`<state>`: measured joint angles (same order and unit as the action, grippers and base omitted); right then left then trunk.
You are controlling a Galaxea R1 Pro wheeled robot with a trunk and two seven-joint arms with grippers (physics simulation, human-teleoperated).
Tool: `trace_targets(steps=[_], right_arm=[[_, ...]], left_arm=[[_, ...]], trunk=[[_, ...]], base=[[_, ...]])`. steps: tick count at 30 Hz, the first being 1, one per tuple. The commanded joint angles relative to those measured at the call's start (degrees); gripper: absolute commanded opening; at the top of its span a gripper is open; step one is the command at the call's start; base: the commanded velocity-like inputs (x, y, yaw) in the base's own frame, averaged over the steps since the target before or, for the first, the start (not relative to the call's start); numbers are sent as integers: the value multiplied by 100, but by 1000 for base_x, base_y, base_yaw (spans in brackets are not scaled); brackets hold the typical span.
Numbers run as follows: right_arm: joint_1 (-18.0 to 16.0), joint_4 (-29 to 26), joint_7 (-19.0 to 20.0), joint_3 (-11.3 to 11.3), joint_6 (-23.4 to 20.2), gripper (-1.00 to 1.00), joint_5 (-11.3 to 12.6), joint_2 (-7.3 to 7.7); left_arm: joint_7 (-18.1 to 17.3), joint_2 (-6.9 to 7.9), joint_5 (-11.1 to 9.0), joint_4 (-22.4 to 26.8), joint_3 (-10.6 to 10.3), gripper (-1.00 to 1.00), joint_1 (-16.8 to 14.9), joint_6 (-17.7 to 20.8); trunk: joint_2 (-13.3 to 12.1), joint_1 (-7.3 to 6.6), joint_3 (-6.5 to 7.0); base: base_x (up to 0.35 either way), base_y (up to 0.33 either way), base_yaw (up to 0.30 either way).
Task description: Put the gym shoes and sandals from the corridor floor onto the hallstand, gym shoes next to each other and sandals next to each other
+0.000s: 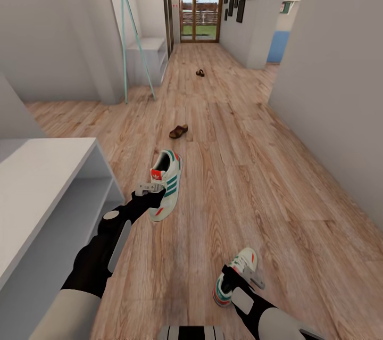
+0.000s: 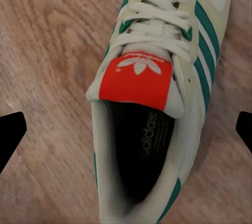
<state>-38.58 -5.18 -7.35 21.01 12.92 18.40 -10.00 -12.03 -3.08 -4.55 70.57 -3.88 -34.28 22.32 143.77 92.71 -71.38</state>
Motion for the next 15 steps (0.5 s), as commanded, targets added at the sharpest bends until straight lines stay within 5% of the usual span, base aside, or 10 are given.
trace_targets(steps=[1, 15], right_arm=[[0, 0, -2, 0, 0, 100, 1, 0], [0, 0, -17, -3, 0, 100, -2, 0]], left_arm=[[-1, 0, -2, 0, 2, -100, 0, 0], [-1, 0, -2, 0, 8, -100, 0, 0]], trunk=[[0, 0, -9], [0, 0, -132]], base=[[0, 0, 0], [0, 0, 10]])
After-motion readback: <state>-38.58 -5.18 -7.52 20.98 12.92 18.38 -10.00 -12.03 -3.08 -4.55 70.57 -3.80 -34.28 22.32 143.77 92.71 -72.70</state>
